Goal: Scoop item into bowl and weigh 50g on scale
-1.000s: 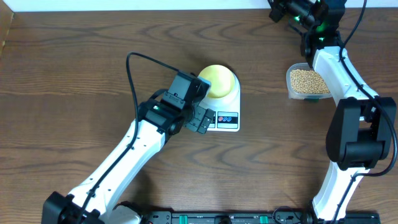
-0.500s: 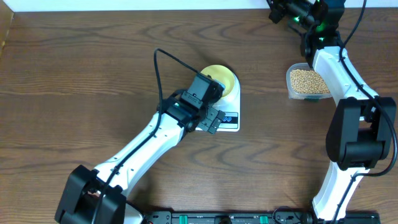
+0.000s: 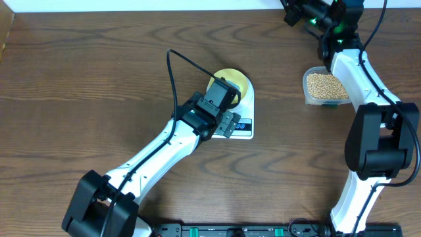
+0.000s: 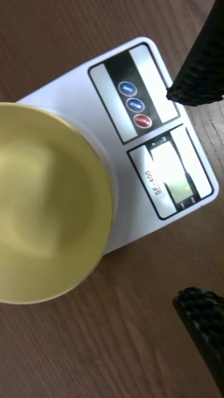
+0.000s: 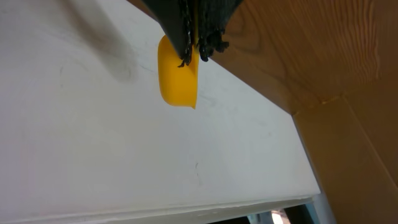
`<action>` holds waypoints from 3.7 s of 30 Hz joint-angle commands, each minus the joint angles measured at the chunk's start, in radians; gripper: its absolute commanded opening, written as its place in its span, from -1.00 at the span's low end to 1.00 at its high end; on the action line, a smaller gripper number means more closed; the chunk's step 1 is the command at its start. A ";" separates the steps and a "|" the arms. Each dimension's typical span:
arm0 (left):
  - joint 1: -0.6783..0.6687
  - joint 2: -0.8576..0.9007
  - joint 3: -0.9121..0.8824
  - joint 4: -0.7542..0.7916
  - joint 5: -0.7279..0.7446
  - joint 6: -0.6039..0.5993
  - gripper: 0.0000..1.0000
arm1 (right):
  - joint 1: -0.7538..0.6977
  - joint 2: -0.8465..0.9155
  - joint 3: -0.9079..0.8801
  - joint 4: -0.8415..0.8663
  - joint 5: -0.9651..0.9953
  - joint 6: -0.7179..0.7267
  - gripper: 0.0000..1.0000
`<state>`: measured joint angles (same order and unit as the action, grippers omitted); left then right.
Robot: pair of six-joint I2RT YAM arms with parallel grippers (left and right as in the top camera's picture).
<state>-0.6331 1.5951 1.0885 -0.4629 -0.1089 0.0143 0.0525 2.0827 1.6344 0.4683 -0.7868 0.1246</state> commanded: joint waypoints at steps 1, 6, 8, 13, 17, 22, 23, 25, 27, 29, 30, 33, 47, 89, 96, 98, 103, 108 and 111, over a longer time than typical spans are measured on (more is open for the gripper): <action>-0.013 0.006 0.008 0.006 -0.025 -0.035 0.91 | -0.008 0.007 0.021 0.005 0.010 -0.017 -0.98; -0.035 0.014 0.008 0.007 -0.042 -0.035 0.91 | -0.008 0.007 0.021 0.007 0.010 -0.029 -0.98; -0.045 0.024 0.008 0.007 -0.042 -0.035 0.91 | -0.008 0.007 0.021 0.007 0.010 -0.029 -0.98; -0.070 0.064 0.008 0.008 -0.043 -0.035 0.91 | -0.008 0.007 0.021 0.010 0.010 -0.029 -0.98; -0.073 0.089 0.008 0.016 -0.043 -0.042 0.91 | -0.008 0.007 0.021 0.010 0.010 -0.029 -0.98; -0.074 0.108 0.008 0.033 -0.042 -0.042 0.91 | -0.008 0.007 0.021 0.010 0.010 -0.029 -0.98; -0.074 0.113 0.008 0.032 -0.042 -0.042 0.91 | -0.008 0.007 0.021 0.010 0.010 -0.029 -0.98; -0.074 0.126 0.008 0.033 -0.042 -0.042 0.91 | -0.008 0.007 0.021 0.010 0.010 -0.029 -0.98; -0.073 0.139 0.008 0.035 -0.042 -0.042 0.91 | -0.008 0.007 0.021 0.010 0.010 -0.029 -0.98; -0.073 0.149 0.008 0.043 -0.043 -0.042 0.91 | -0.008 0.007 0.021 0.010 0.010 -0.030 -0.98; -0.073 0.150 0.008 0.048 -0.043 -0.042 0.91 | -0.008 0.007 0.021 0.010 0.010 -0.030 -0.98; -0.073 0.152 0.008 0.064 -0.043 -0.044 0.91 | -0.008 0.007 0.021 0.010 0.010 -0.029 -0.98; -0.072 0.152 0.008 0.061 -0.124 -0.106 0.91 | -0.008 0.007 0.021 0.010 0.010 -0.029 -0.98; -0.040 0.199 0.008 0.066 -0.124 -0.105 0.91 | -0.008 0.007 0.021 0.006 0.010 -0.029 -0.98; -0.040 0.199 0.008 0.065 -0.108 -0.098 0.91 | -0.008 0.007 0.021 0.006 0.010 -0.029 -0.98; -0.040 0.199 0.008 0.065 -0.108 -0.098 0.91 | -0.008 0.007 0.021 0.006 0.010 -0.029 -0.98; -0.040 0.199 0.008 0.066 -0.046 -0.040 0.91 | -0.008 0.007 0.021 0.006 0.010 -0.029 -0.98; -0.040 0.199 0.008 0.066 -0.045 -0.040 0.91 | -0.008 0.007 0.021 0.006 0.010 -0.029 -0.98; -0.040 0.199 0.008 0.066 -0.045 -0.034 0.91 | -0.008 0.007 0.021 0.006 0.010 -0.029 -0.98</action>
<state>-0.6750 1.7844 1.0885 -0.3962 -0.1623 -0.0437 0.0525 2.0827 1.6344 0.4736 -0.7868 0.1093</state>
